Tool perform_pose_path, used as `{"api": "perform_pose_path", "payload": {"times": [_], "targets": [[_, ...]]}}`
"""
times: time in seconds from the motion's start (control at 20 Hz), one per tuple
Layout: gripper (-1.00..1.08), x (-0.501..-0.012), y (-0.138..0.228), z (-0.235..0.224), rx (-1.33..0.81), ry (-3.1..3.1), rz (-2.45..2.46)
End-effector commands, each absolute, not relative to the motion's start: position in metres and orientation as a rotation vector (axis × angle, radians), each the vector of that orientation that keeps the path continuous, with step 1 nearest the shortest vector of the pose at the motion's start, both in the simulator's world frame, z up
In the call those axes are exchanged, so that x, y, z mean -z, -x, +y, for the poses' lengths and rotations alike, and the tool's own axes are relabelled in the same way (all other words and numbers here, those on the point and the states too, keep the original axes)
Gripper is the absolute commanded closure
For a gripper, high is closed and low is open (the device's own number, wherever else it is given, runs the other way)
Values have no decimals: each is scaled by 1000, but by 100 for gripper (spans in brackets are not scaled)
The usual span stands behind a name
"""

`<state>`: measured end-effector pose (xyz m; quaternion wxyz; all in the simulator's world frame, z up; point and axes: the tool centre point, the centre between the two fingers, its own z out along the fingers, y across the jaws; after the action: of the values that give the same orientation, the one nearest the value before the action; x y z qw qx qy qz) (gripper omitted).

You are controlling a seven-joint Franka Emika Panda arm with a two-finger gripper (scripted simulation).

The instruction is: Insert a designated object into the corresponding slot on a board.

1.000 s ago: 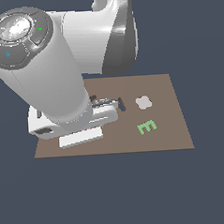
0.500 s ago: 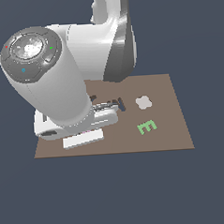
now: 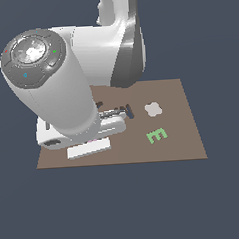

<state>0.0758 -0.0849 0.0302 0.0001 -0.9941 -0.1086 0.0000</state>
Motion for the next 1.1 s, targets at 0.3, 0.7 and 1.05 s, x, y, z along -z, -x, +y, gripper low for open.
{"api": "perform_pose_path", "payload": {"times": [0.3, 0.7, 1.05], "targets": [[108, -30, -74, -83, 0, 3118, -387], [108, -31, -67, -75, 0, 3086, -591], [108, -32, -54, -65, 1, 3011, -895]]}}
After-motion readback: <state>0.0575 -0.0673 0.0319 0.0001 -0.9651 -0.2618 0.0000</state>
